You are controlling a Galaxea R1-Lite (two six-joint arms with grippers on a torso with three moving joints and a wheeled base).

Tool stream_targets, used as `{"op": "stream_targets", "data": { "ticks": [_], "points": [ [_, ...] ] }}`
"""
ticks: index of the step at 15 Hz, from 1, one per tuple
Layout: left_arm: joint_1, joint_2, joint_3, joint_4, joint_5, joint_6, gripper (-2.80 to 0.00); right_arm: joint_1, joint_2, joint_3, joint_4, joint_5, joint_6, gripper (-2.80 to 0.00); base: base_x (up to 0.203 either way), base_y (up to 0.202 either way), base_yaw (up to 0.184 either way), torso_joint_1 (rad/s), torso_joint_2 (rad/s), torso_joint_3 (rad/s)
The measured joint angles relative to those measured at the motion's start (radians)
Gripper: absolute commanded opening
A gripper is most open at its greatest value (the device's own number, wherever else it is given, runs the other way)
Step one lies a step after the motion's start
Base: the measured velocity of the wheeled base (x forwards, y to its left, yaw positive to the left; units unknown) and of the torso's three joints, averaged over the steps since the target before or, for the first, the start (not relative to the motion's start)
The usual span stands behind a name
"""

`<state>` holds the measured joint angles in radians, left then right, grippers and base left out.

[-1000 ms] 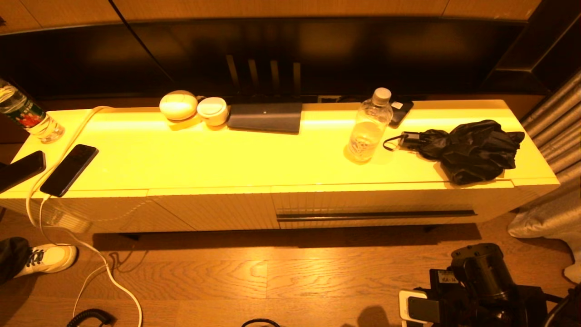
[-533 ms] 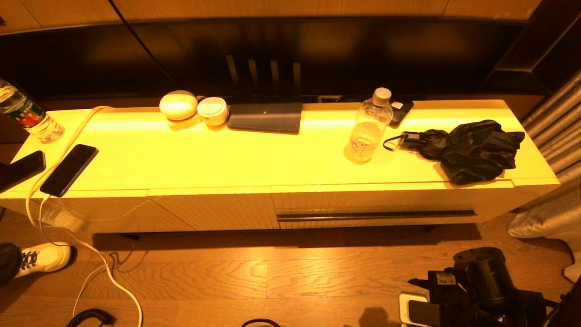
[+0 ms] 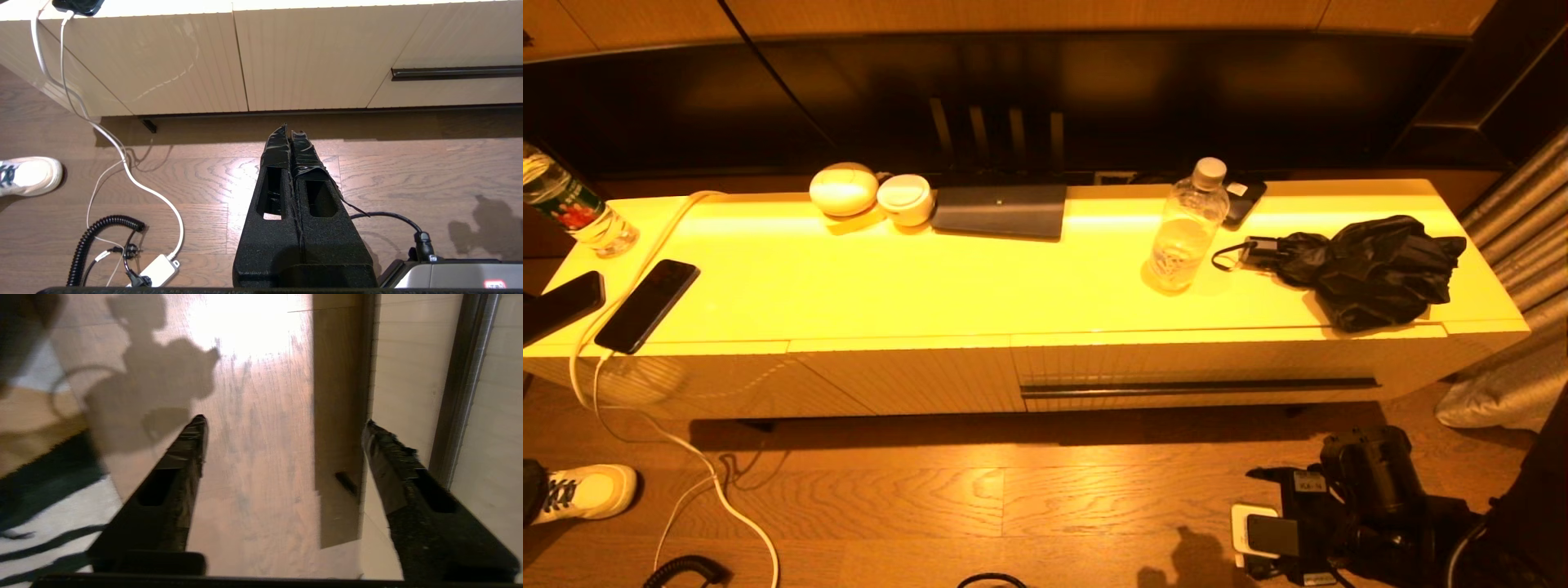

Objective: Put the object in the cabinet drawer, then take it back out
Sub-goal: Open the drawer

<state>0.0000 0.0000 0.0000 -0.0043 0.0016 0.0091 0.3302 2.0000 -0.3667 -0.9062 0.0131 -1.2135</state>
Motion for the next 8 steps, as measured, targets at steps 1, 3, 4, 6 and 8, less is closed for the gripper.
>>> {"op": "stream_targets", "data": {
  "ticks": [1, 3, 4, 6, 8],
  "points": [
    [0.0, 0.0, 0.0, 0.0, -0.001, 0.0, -2.8, -0.016, 0.015, -0.025, 0.0, 0.016, -0.021, 0.0, 0.0, 0.0, 0.0, 0.0, 0.0, 0.0],
    [0.0, 0.0, 0.0, 0.0, 0.0, 0.0, -2.8, -0.049, 0.041, -0.076, -0.002, 0.047, -0.057, 0.0, 0.0, 0.0, 0.0, 0.0, 0.0, 0.0],
    [0.0, 0.0, 0.0, 0.0, 0.0, 0.0, -2.8, -0.067, 0.054, -0.102, -0.003, 0.06, -0.082, 0.0, 0.0, 0.0, 0.0, 0.0, 0.0, 0.0],
    [0.0, 0.0, 0.0, 0.0, 0.0, 0.0, -2.8, -0.095, 0.077, -0.138, -0.006, 0.089, -0.128, 0.0, 0.0, 0.0, 0.0, 0.0, 0.0, 0.0],
    [0.0, 0.0, 0.0, 0.0, 0.0, 0.0, -2.8, -0.119, 0.104, -0.168, -0.005, 0.113, -0.164, 0.0, 0.0, 0.0, 0.0, 0.0, 0.0, 0.0]
  ]
}}
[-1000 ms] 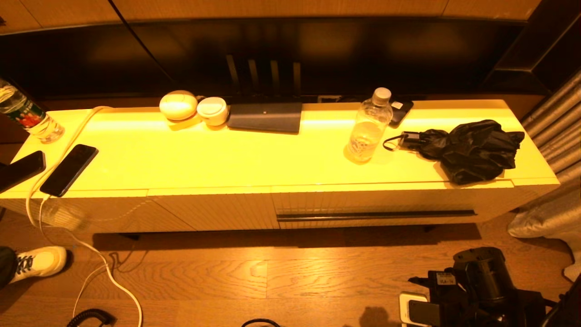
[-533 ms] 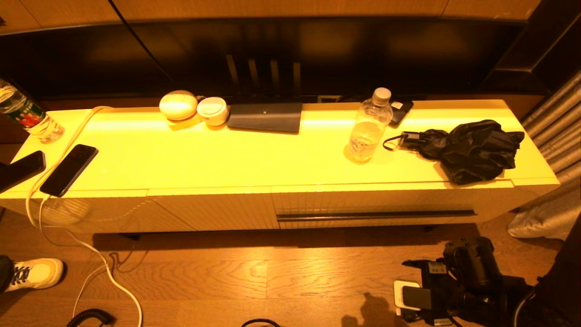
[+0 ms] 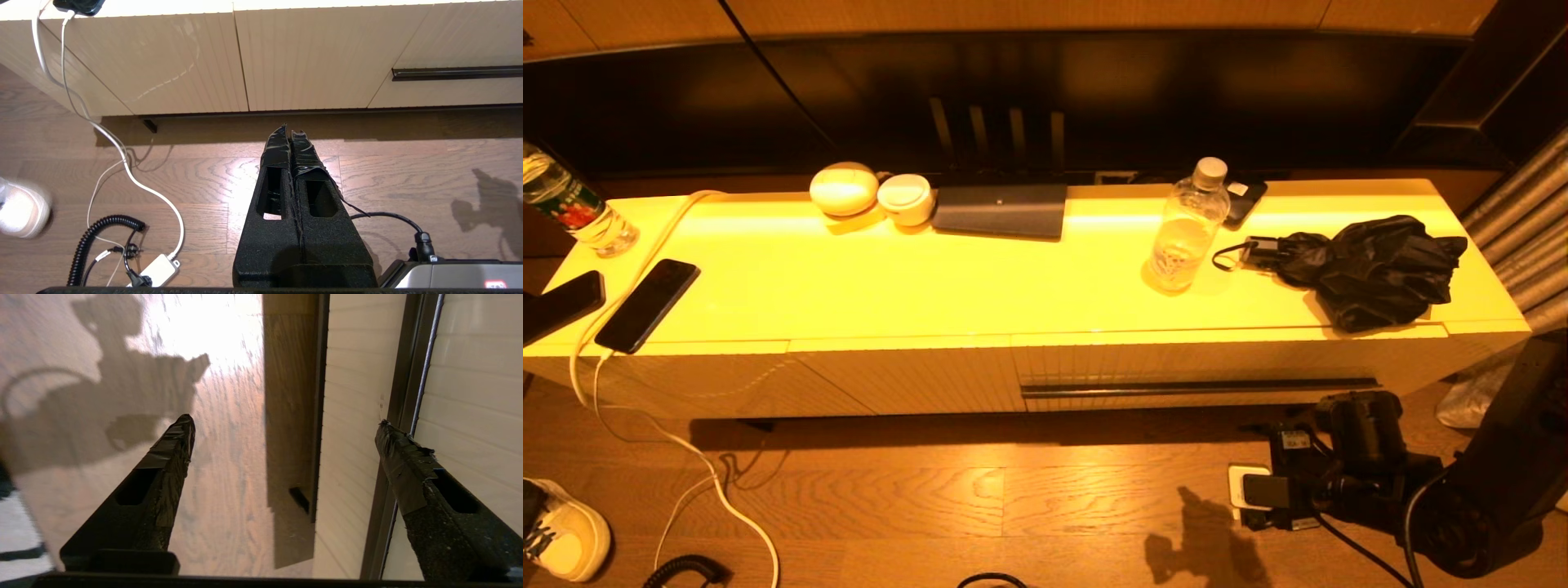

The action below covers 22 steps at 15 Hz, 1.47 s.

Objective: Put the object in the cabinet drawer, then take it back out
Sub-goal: Open the drawer

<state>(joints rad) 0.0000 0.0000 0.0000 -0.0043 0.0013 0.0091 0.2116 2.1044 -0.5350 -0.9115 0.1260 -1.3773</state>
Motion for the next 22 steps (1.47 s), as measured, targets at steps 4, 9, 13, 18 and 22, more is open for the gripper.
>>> {"op": "stream_targets", "data": {
  "ticks": [4, 9, 13, 18, 22],
  "points": [
    [0.0, 0.0, 0.0, 0.0, 0.0, 0.0, -2.8, -0.026, 0.056, -0.055, -0.001, 0.005, -0.029, 0.0, 0.0, 0.0, 0.0, 0.0, 0.0, 0.0],
    [0.0, 0.0, 0.0, 0.0, 0.0, 0.0, -2.8, -0.044, 0.101, -0.131, 0.004, 0.017, -0.03, 0.0, 0.0, 0.0, 0.0, 0.0, 0.0, 0.0],
    [0.0, 0.0, 0.0, 0.0, 0.0, 0.0, -2.8, -0.048, 0.109, -0.169, 0.006, 0.026, -0.041, 0.0, 0.0, 0.0, 0.0, 0.0, 0.0, 0.0],
    [0.0, 0.0, 0.0, 0.0, 0.0, 0.0, -2.8, -0.059, 0.141, -0.215, -0.002, 0.027, -0.069, 0.0, 0.0, 0.0, 0.0, 0.0, 0.0, 0.0],
    [0.0, 0.0, 0.0, 0.0, 0.0, 0.0, -2.8, -0.06, 0.185, -0.279, -0.002, 0.027, -0.072, 0.0, 0.0, 0.0, 0.0, 0.0, 0.0, 0.0]
  ]
}}
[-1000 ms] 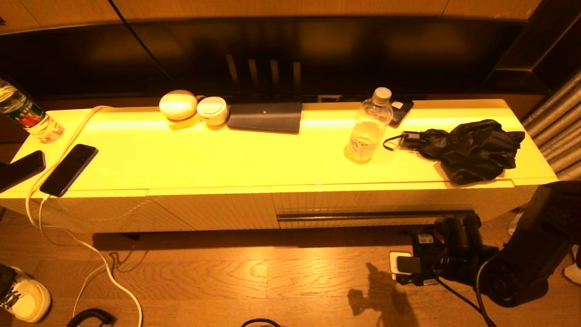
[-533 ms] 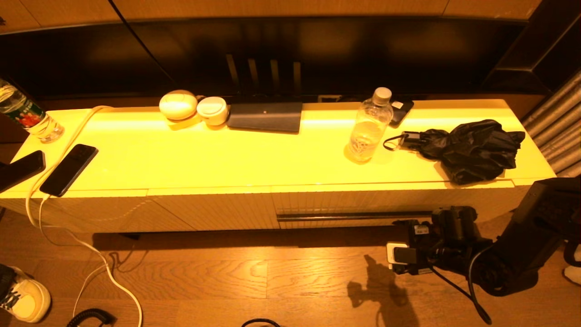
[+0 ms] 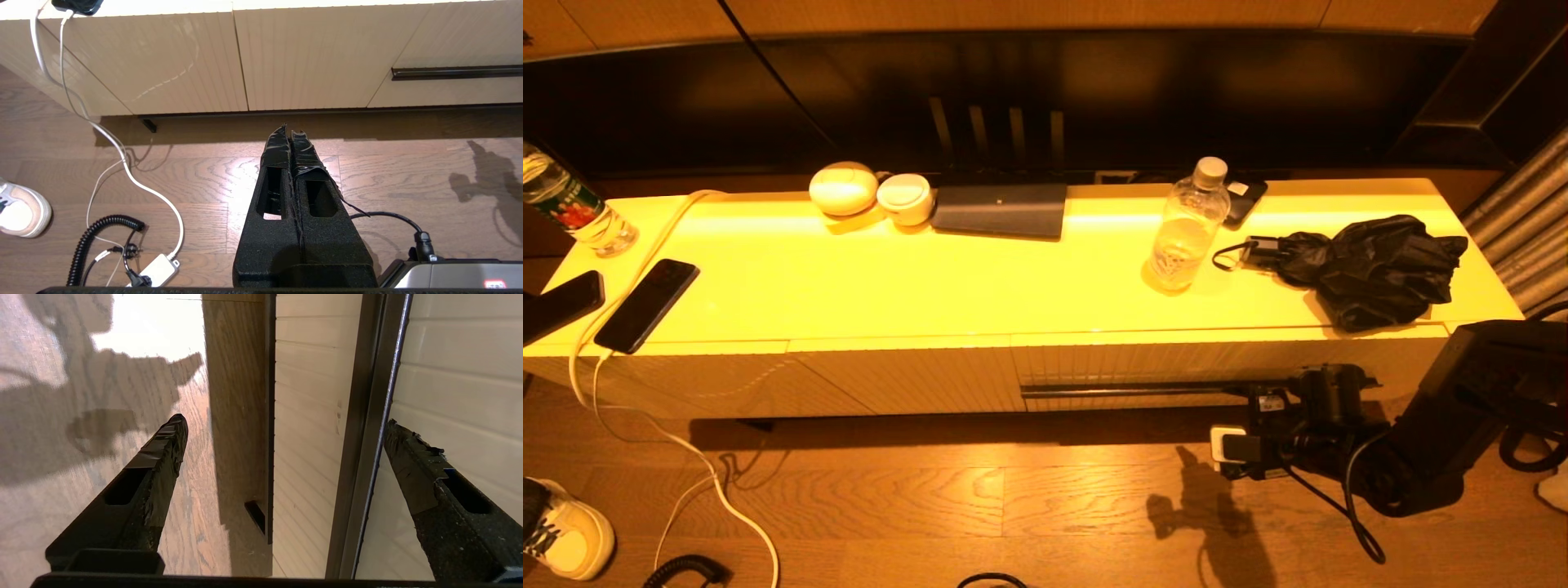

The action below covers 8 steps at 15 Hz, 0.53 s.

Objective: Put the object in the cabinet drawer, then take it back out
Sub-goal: Open the drawer

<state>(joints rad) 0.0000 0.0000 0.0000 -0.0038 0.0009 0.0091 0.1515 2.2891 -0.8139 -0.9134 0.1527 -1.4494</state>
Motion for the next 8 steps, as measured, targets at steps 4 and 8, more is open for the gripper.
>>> {"op": "stream_targets", "data": {
  "ticks": [4, 8],
  "points": [
    [0.0, 0.0, 0.0, -0.001, 0.0, 0.0, -2.8, -0.004, 0.036, -0.053, -0.001, -0.001, 0.0, 0.0, 0.0, 0.0, 0.0, 0.0, 0.0, 0.0],
    [0.0, 0.0, 0.0, 0.0, 0.0, 0.0, -2.8, -0.014, 0.061, -0.095, 0.001, -0.001, -0.001, 0.0, 0.0, 0.0, 0.0, 0.0, 0.0, 0.0]
  ]
}}
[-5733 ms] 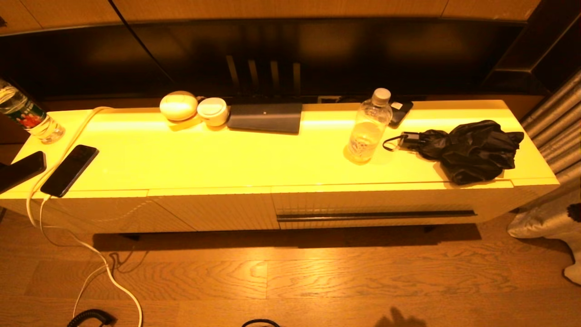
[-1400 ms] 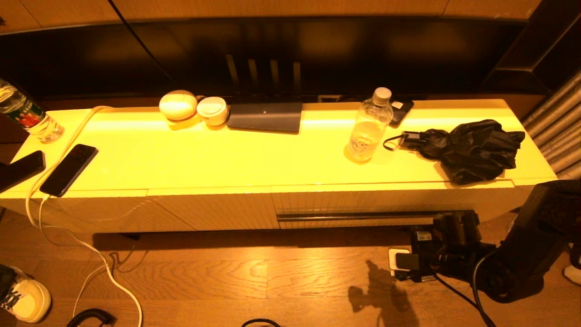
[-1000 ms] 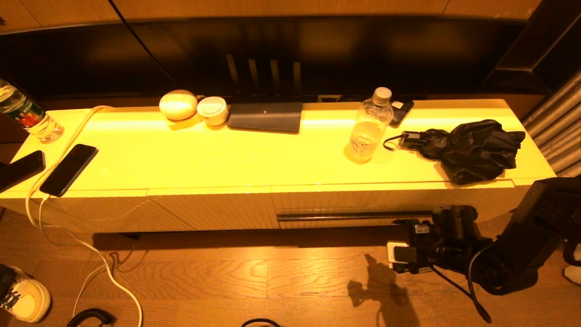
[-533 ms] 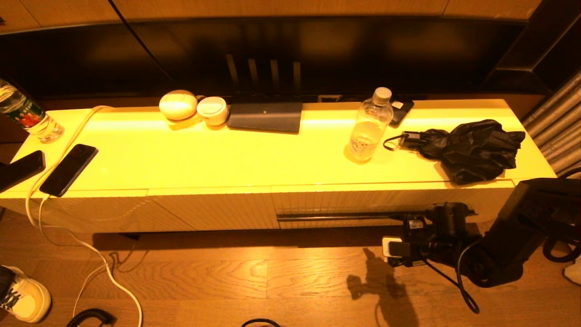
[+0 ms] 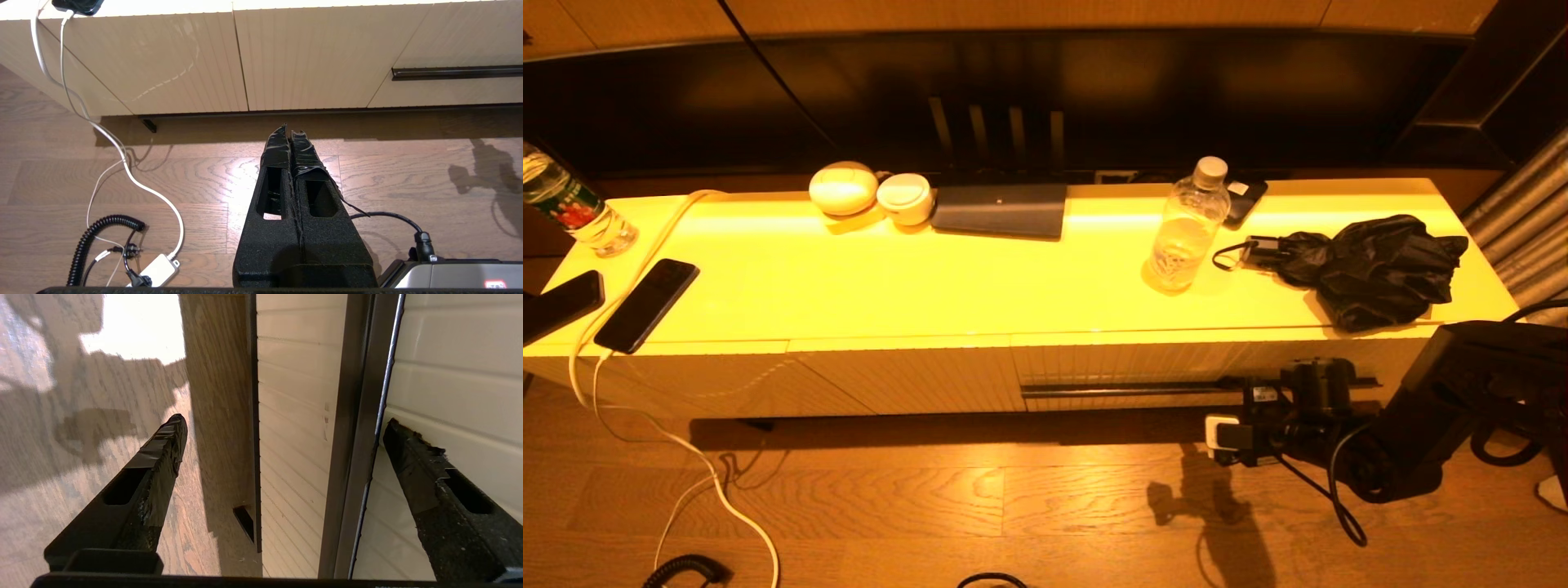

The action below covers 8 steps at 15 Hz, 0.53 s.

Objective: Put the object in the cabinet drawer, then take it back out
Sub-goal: Open the drawer

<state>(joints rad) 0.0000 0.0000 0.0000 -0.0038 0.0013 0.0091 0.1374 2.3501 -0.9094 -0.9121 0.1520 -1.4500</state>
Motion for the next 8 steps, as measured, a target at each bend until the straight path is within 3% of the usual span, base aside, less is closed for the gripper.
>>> {"op": "stream_targets", "data": {
  "ticks": [8],
  "points": [
    [0.0, 0.0, 0.0, 0.0, 0.0, 0.0, -2.8, -0.005, 0.013, 0.012, 0.001, 0.005, -0.008, 0.0, 0.0, 0.0, 0.0, 0.0, 0.0, 0.0]
  ]
}}
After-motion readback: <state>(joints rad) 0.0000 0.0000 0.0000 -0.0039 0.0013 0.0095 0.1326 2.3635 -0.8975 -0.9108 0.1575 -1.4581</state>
